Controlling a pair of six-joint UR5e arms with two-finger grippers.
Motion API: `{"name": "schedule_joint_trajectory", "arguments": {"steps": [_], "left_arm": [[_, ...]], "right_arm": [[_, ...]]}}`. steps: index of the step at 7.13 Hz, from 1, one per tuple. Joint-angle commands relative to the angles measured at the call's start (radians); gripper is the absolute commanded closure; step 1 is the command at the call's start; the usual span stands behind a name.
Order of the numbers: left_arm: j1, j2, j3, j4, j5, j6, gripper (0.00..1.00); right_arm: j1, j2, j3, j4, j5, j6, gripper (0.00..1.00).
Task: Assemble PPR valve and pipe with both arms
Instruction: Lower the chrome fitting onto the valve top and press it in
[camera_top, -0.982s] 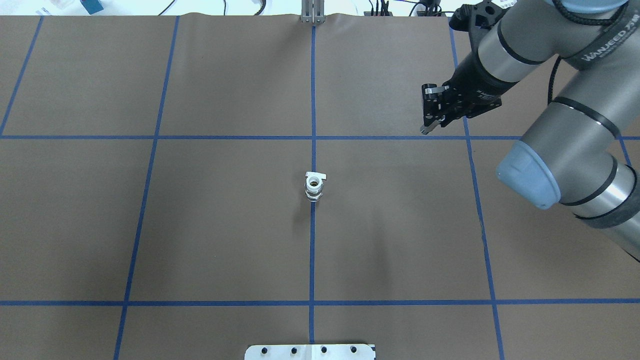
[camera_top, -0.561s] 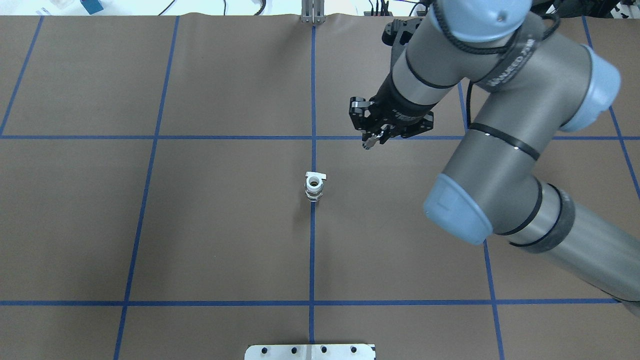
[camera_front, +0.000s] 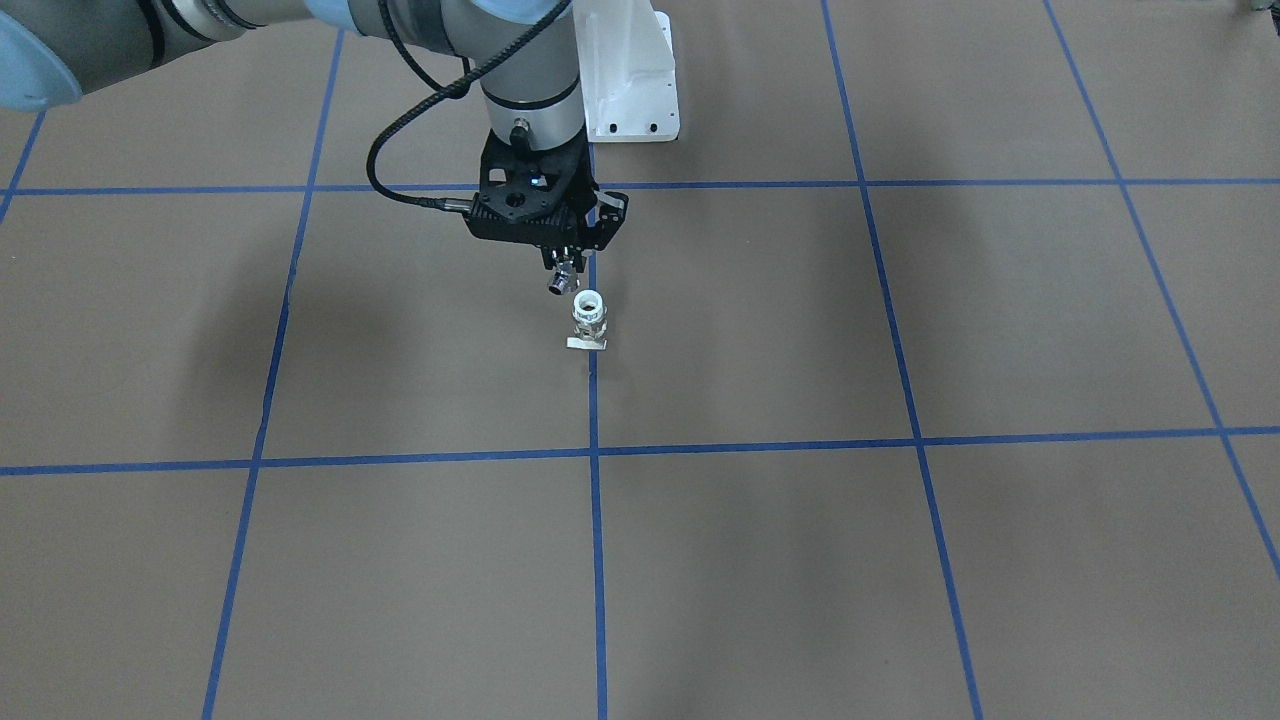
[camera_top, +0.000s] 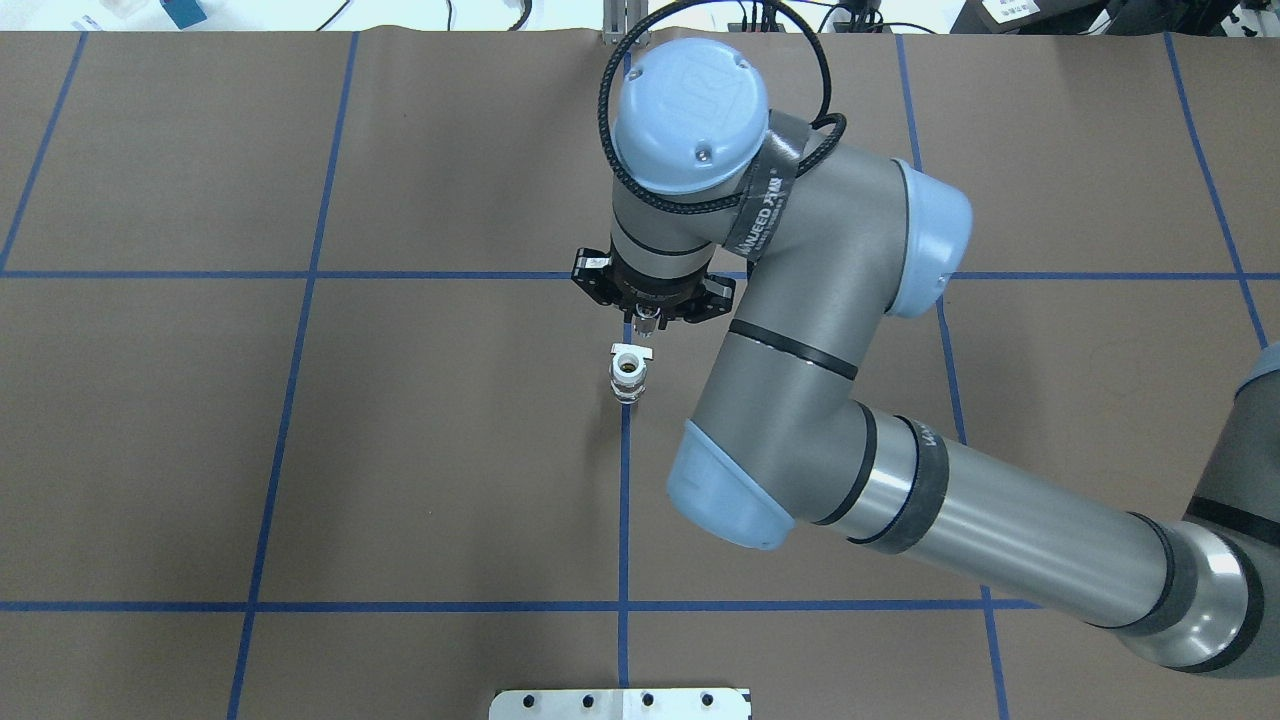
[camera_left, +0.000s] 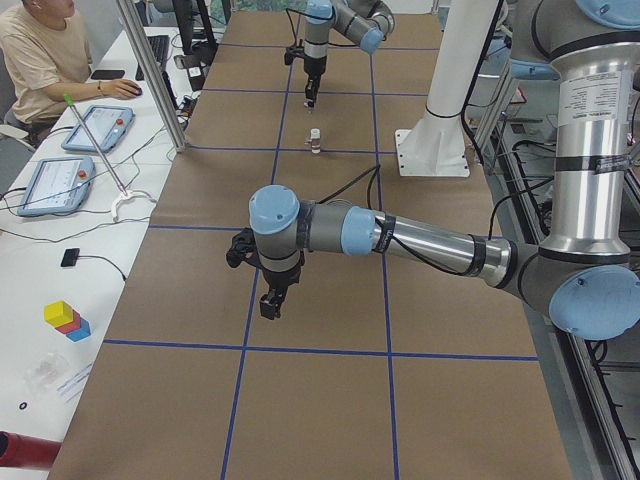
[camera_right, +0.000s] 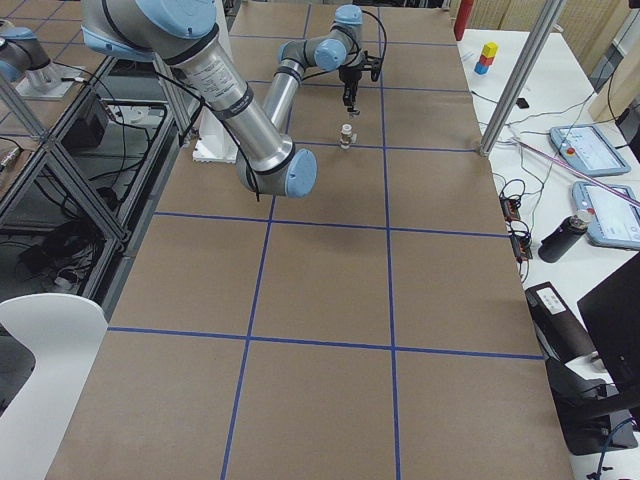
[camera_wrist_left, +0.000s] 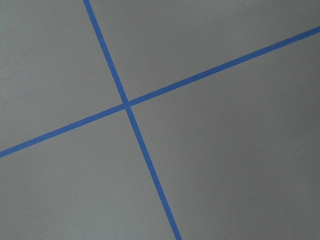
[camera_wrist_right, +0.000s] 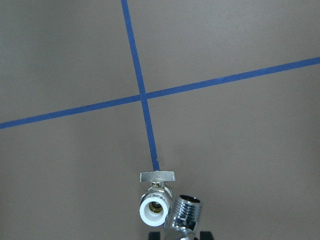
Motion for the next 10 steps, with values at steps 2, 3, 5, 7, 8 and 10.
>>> {"name": "schedule_joint_trajectory", "arguments": {"steps": [2,3,5,7,8,10], "left_arm": [[0.002,0.001,-0.001,0.000,0.000,0.000,0.00],[0.002,0.001,-0.001,0.000,0.000,0.000,0.00],[0.002,0.001,0.001,0.000,0.000,0.000,0.00],[0.002,0.001,0.001,0.000,0.000,0.000,0.00],[0.002,0.001,0.001,0.000,0.000,0.000,0.00],[0.000,0.001,0.001,0.000,0.000,0.000,0.00]], "right_arm": [[-0.032,0.021,-0.051,0.011,-0.041,0.007,1.00],[-0.033,0.020,-0.057,0.011,-0.043,0.007,1.00],[-0.049,0.020,-0.073,0.012,-0.049,0.007,1.00],[-0.056,0.015,-0.074,0.030,-0.052,0.008,1.00],[-0.059,0.015,-0.076,0.034,-0.057,0.007,1.00],[-0.059,0.012,-0.082,0.034,-0.057,0.005,1.00]]}}
